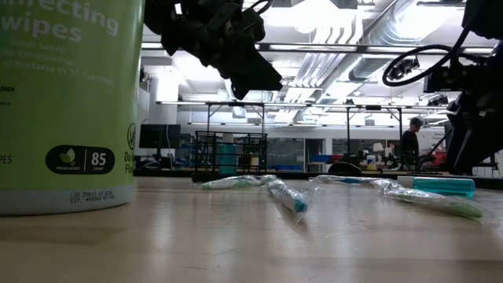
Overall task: Pick & Place toothbrushing station
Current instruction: Put the blue mouthwash into the black mesh mesh organizer
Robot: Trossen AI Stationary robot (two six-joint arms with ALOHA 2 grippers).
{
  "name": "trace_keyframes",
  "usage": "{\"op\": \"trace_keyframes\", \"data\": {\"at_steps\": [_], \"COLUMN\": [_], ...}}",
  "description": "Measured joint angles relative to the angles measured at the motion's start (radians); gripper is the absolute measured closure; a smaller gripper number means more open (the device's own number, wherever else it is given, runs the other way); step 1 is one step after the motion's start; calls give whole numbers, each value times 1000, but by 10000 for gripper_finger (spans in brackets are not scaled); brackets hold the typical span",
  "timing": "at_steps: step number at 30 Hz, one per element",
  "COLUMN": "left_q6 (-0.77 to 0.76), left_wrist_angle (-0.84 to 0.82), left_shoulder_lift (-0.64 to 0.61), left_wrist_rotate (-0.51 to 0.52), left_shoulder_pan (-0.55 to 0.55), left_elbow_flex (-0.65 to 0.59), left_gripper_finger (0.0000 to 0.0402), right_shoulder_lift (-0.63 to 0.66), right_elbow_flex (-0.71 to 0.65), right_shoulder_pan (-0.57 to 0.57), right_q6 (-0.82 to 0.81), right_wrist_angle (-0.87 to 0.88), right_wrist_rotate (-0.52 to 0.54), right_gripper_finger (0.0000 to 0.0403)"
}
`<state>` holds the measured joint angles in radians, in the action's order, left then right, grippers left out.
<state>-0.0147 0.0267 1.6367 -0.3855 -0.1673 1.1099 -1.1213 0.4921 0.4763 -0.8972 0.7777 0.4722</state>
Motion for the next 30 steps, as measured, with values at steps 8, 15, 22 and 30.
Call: {"op": "trace_keyframes", "data": {"at_steps": [8,15,22,30], "left_q6": [0,0,0,0], "left_wrist_angle": [0,-2,-3,-3], "left_shoulder_lift": [0,0,0,0], "left_wrist_rotate": [0,0,0,0], "left_shoulder_pan": [0,0,0,0], "left_elbow_flex": [0,0,0,0], "left_gripper_finger": [296,296,296,296], "right_shoulder_lift": [0,0,1,3], "right_elbow_flex": [-58,-100,-156,-181], "right_shoulder_pan": [-21,-32,-32,-32], "right_q6": [-83,-78,-94,-103], "right_wrist_angle": [-4,-124,-200,-238], "right_wrist_rotate": [-4,-8,-2,12], "right_gripper_finger": [136,136,136,137]}}
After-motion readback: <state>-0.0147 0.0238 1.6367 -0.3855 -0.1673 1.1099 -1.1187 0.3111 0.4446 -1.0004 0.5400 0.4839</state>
